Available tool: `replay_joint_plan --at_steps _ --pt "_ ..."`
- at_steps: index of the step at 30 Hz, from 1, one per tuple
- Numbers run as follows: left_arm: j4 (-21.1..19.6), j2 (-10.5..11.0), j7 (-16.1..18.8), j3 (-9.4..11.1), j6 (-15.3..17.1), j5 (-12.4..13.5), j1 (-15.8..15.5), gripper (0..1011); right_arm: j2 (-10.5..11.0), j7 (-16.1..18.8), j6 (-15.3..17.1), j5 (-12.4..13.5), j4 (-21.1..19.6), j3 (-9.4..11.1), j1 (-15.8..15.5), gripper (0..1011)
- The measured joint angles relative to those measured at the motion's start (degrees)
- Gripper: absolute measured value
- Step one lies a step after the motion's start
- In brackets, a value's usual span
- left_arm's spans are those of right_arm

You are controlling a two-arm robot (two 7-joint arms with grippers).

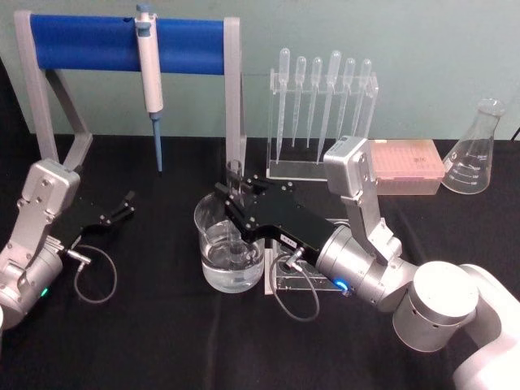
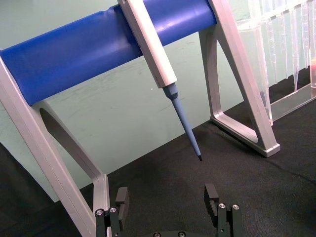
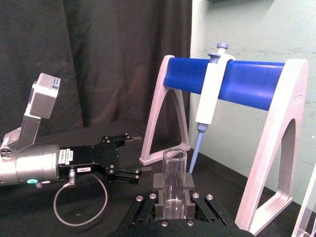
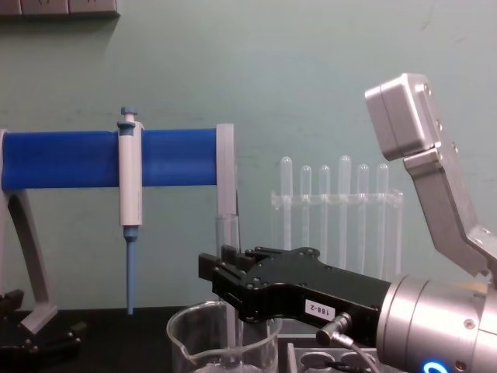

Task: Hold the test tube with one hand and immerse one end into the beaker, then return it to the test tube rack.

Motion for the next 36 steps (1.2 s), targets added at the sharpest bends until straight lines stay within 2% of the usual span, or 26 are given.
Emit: replay_joint_plan --at_steps 36 --pt "0.0 0.0 0.0 0.0 0.0 0.0 0.0 1000 0.0 0.0 0.0 0.0 0.0 0.0 0.0 225"
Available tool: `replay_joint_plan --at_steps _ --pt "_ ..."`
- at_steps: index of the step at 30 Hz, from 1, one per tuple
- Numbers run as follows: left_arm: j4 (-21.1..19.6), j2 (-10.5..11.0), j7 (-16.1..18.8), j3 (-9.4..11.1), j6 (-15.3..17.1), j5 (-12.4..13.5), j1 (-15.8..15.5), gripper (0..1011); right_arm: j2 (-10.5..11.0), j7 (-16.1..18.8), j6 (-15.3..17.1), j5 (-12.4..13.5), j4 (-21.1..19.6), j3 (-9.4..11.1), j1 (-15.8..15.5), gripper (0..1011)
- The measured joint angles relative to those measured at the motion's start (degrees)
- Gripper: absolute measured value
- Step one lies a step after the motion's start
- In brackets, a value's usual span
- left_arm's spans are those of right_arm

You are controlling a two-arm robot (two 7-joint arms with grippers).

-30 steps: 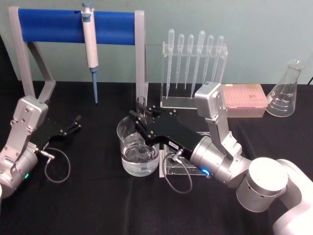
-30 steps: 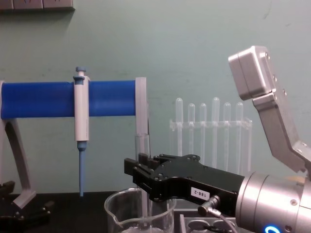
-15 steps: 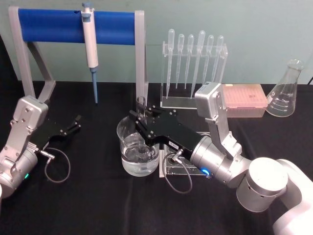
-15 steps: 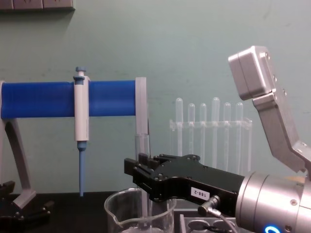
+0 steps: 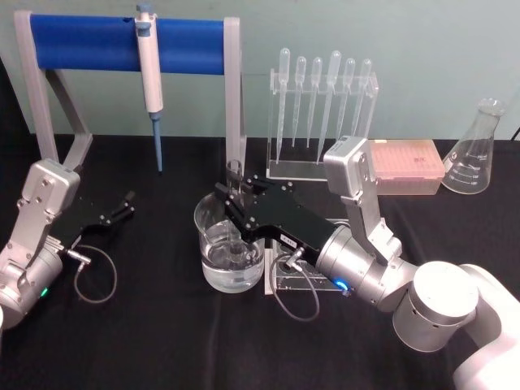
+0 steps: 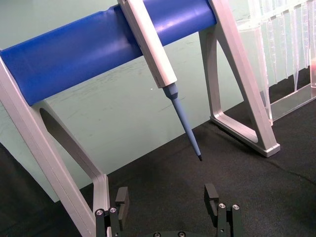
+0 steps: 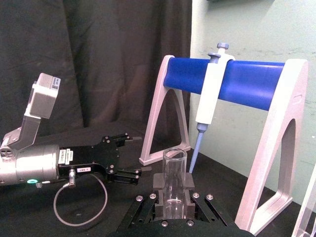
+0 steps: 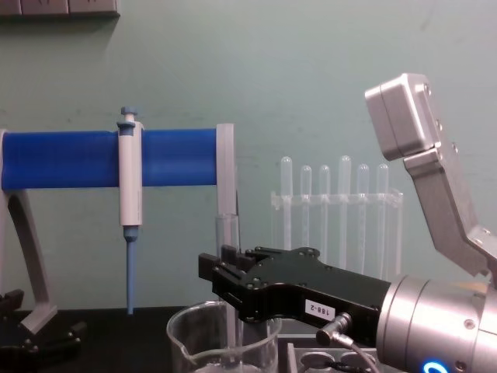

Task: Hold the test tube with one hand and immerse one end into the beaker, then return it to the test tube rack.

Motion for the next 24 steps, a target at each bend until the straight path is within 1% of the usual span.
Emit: replay_joint_plan --at_steps 24 --pt "0.0 0.0 0.0 0.0 0.0 0.0 0.0 1000 0.0 0.0 0.0 0.0 0.0 0.0 0.0 225"
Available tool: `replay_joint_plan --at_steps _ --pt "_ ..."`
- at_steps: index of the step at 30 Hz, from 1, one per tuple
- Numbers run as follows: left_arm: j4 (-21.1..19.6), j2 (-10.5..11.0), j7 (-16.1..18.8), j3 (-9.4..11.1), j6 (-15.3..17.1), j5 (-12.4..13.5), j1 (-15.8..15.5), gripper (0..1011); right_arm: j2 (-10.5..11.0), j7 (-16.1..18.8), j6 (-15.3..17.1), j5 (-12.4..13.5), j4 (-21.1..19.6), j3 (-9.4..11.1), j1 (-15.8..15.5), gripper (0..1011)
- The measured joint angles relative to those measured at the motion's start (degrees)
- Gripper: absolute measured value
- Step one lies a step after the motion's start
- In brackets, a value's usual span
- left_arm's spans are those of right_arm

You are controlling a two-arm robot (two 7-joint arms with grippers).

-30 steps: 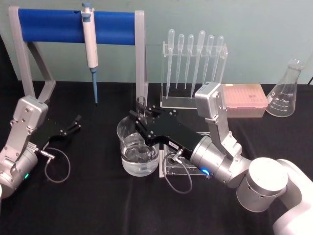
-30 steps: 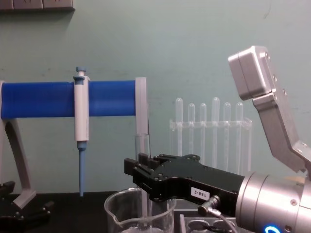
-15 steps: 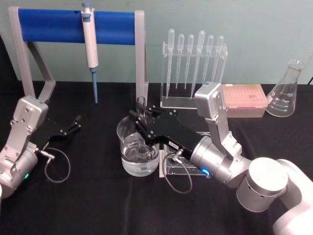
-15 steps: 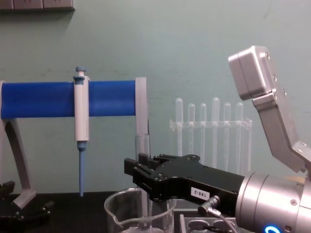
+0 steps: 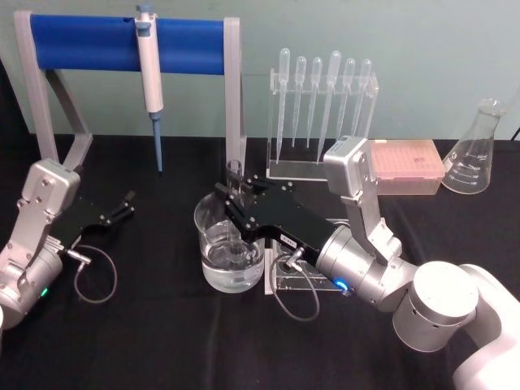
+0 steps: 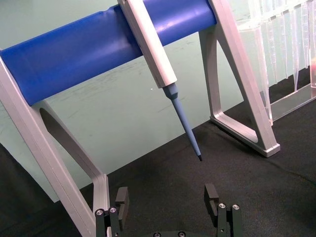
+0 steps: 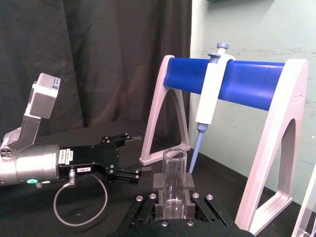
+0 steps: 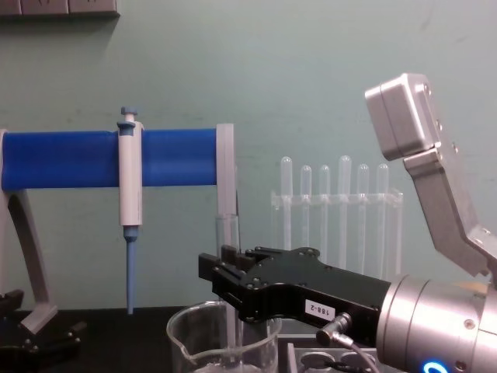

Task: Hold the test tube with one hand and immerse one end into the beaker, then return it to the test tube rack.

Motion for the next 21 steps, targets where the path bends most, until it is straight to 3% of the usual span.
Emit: replay_joint_plan --at_steps 21 --pt "0.0 0.0 0.0 0.0 0.0 0.0 0.0 1000 0.0 0.0 0.0 0.0 0.0 0.0 0.0 225"
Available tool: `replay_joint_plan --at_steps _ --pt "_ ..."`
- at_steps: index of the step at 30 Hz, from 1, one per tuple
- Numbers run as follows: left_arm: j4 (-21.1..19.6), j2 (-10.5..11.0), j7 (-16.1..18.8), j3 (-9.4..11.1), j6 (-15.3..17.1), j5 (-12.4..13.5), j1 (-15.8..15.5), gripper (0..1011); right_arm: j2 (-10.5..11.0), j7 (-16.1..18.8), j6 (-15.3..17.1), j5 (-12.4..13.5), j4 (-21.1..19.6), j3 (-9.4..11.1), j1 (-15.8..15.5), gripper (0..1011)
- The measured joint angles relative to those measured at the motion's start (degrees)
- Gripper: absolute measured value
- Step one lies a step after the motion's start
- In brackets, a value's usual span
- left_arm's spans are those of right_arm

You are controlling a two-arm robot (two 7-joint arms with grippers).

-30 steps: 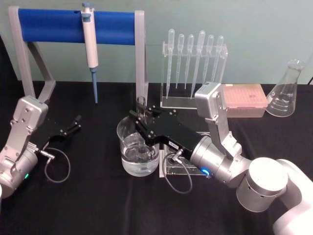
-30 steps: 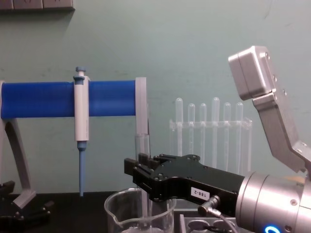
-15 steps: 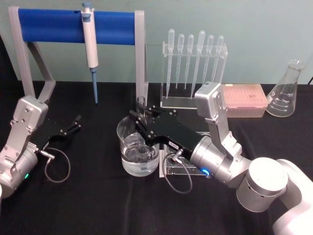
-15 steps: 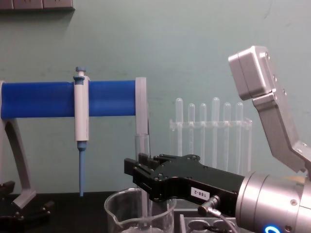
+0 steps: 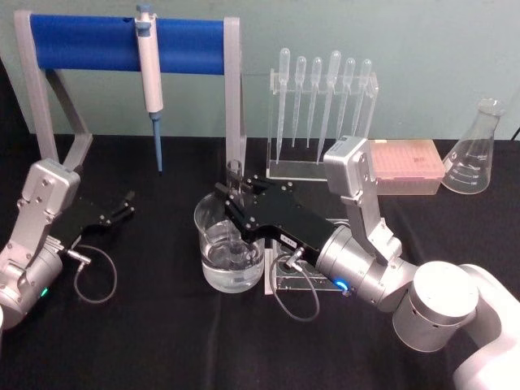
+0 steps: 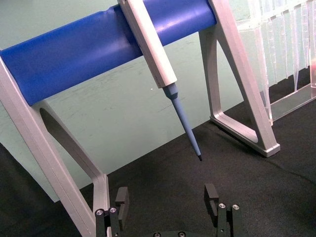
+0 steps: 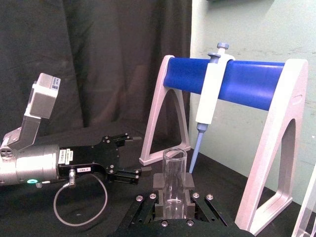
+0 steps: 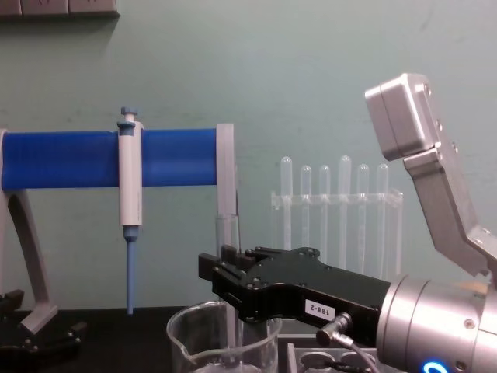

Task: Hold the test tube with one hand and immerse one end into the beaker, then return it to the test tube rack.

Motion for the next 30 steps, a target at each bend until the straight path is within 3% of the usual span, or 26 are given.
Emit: replay_joint_plan --at_steps 30 --pt "0.0 0.0 0.0 0.0 0.0 0.0 0.0 1000 0.0 0.0 0.0 0.0 0.0 0.0 0.0 225"
